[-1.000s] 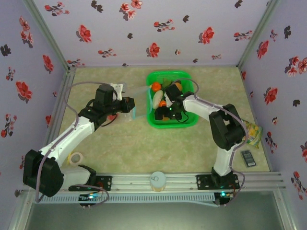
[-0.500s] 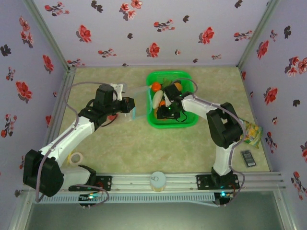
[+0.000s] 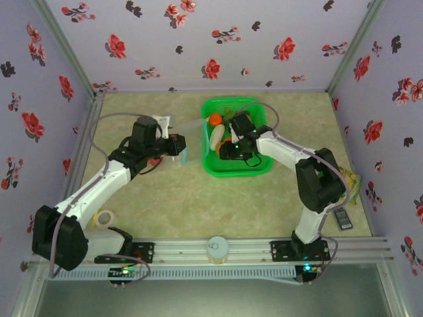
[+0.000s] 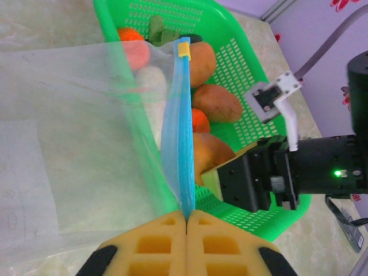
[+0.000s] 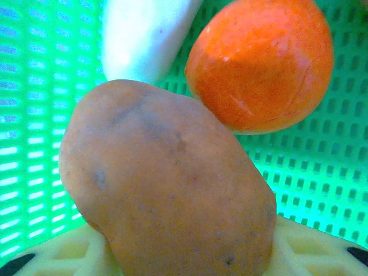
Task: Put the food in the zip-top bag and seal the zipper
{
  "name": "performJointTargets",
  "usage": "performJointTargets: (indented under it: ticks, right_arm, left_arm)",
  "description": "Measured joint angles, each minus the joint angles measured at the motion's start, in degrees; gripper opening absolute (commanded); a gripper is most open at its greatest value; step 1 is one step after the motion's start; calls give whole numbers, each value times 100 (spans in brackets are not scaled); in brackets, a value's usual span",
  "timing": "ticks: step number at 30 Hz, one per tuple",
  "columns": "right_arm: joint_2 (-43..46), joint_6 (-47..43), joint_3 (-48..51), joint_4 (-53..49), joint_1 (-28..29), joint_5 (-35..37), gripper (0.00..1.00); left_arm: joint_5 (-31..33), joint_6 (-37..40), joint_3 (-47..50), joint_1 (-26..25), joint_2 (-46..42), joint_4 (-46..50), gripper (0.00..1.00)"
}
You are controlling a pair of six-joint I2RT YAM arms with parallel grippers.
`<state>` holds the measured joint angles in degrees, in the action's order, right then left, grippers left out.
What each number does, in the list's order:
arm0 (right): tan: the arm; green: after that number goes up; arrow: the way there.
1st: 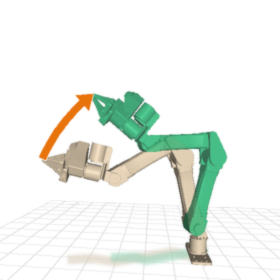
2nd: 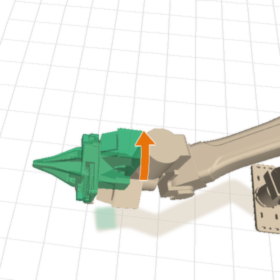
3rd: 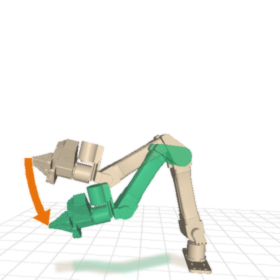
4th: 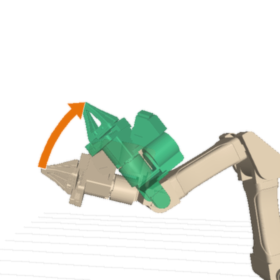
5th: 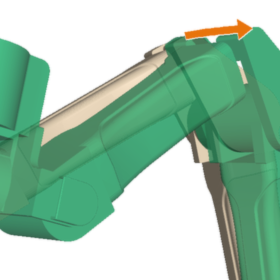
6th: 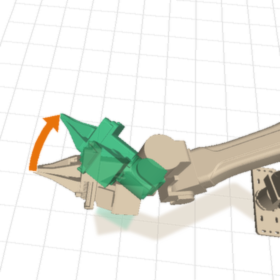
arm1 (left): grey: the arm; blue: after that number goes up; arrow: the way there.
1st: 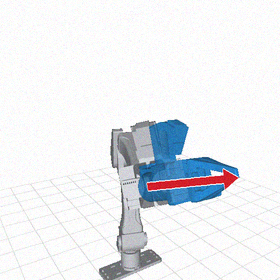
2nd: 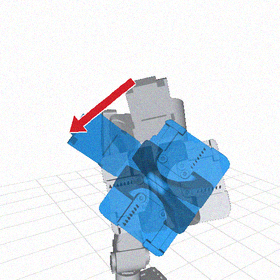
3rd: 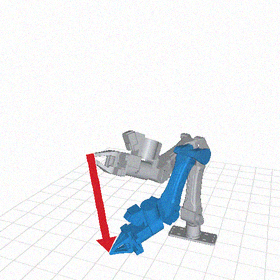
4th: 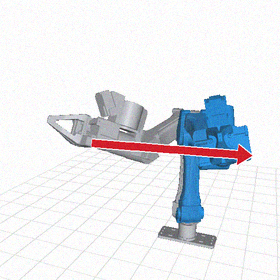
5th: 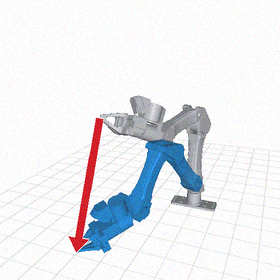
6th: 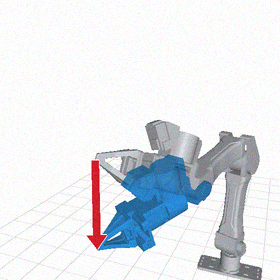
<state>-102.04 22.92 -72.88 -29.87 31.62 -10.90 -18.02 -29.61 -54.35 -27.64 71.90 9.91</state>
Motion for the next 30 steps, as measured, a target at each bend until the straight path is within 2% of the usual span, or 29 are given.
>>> performJointTargets:
  ticks: [13,21,25,30]
  right_arm:
    - [337,-50,66,-59,-109,236,16]
    - [1051,-155,85,-299,-133,317,16]
    - [1379,-157,85,-306,-33,155,16]
    - [1410,-157,2,-306,356,-74,16]
  left_arm:
    - [-17,2,-11,0,160,0,0]
    - [-22,2,-92,0,232,0,0]
    - [-61,0,-155,0,306,-7,0]
    - [-92,-2,-192,0,358,-26,0]
